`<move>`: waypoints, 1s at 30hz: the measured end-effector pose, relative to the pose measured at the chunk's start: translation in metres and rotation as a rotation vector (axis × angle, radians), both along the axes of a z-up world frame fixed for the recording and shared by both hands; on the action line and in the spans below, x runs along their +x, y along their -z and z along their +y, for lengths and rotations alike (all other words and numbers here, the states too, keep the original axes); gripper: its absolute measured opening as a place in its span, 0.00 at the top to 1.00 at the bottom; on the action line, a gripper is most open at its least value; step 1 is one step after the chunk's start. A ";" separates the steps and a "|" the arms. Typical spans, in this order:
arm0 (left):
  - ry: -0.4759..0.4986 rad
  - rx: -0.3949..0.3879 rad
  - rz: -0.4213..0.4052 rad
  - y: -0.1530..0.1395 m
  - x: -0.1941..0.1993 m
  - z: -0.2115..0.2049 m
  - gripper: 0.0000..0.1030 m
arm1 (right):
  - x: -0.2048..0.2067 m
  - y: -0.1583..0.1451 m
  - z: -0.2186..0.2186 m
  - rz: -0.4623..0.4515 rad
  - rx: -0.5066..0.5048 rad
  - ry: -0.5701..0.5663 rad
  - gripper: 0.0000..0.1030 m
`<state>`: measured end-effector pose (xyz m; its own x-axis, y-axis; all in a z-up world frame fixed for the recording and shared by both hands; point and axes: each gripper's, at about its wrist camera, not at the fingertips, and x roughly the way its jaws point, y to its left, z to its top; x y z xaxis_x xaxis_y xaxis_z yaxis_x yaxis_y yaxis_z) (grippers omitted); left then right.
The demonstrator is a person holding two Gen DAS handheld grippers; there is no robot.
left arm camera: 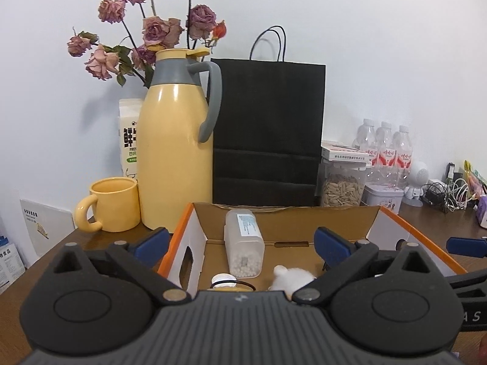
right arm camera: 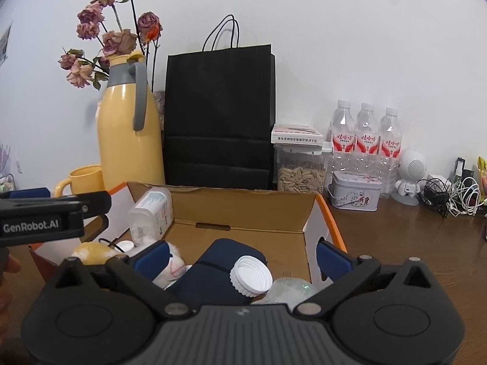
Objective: Organize objects
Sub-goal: 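Lower the cable and cap into the box and open both grippers, then grasp the lavender drawstring bag with the right gripper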
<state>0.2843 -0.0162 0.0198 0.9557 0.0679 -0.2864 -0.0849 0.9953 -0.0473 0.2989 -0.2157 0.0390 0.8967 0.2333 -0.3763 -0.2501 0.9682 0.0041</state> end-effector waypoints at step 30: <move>0.067 0.041 0.135 0.030 -0.106 0.010 0.00 | -0.089 0.025 -0.036 0.093 -0.066 -0.047 0.00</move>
<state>0.1787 -0.0065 -0.0098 0.9116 0.0193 -0.4107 -0.0209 0.9998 0.0006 0.2097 -0.2514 0.0143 0.8457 0.2463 -0.4734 -0.2967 0.9544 -0.0334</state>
